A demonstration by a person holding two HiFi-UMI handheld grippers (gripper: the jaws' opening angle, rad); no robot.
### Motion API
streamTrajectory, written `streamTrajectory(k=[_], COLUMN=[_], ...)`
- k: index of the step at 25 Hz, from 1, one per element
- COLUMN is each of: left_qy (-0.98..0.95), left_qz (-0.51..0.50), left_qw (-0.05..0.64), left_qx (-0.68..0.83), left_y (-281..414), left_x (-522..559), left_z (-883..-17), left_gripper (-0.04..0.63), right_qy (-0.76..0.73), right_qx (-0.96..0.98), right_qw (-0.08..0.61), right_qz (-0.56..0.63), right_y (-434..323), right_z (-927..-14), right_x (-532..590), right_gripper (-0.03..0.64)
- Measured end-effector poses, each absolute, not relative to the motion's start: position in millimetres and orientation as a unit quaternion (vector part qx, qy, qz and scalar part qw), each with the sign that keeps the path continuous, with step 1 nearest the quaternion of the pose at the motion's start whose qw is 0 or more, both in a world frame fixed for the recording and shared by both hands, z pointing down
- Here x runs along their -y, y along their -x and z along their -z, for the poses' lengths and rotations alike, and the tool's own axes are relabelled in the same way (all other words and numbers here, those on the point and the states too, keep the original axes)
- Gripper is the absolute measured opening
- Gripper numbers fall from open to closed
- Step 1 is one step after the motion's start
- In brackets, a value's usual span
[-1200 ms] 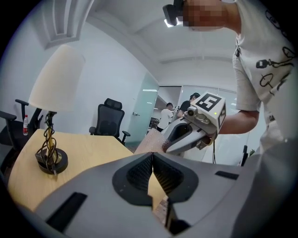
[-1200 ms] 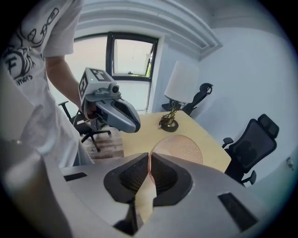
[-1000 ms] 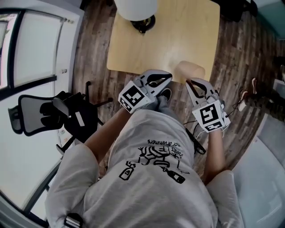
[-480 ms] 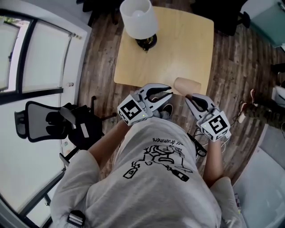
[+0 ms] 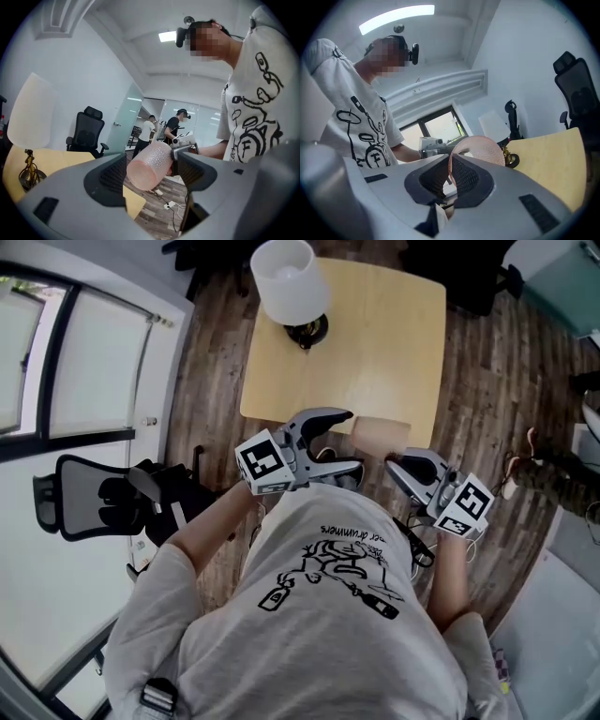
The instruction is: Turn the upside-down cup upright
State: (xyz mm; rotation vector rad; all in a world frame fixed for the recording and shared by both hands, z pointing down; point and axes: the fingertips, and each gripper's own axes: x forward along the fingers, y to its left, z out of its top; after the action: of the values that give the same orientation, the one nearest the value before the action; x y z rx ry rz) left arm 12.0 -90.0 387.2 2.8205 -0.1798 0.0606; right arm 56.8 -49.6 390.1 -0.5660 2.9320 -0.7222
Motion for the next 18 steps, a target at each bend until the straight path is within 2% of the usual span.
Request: streamTrajectory(k=[3, 9, 14, 18], left_qy=[-0.986, -0.986, -0.985, -0.984], left_qz=[-0.016, -0.013, -0.018, -0.005], left_qw=[0.160, 0.161, 0.161, 0.172], left_qx=[0.035, -0.034, -0.055, -0.049], left_y=[-15, -25, -31, -30], left_x=[90, 81, 74, 80], left_z=[-384, -377, -378, -378], left_gripper=[0.351, 0.357, 0.356, 0.302], right_qy=[0.161, 0.134, 0.130, 0.130], right_qx=[-0.953, -0.943, -0.940, -0.938], right_qw=[0.068, 0.137, 0.155, 0.160], right_qz=[0.247, 0.271, 0.276, 0.279], right_y=[-54, -58, -59, -59], right_z=[-385, -375, -372, -372], right_x=[43, 37, 35, 36], right_gripper=[0.034, 0.034, 0.034, 0.034])
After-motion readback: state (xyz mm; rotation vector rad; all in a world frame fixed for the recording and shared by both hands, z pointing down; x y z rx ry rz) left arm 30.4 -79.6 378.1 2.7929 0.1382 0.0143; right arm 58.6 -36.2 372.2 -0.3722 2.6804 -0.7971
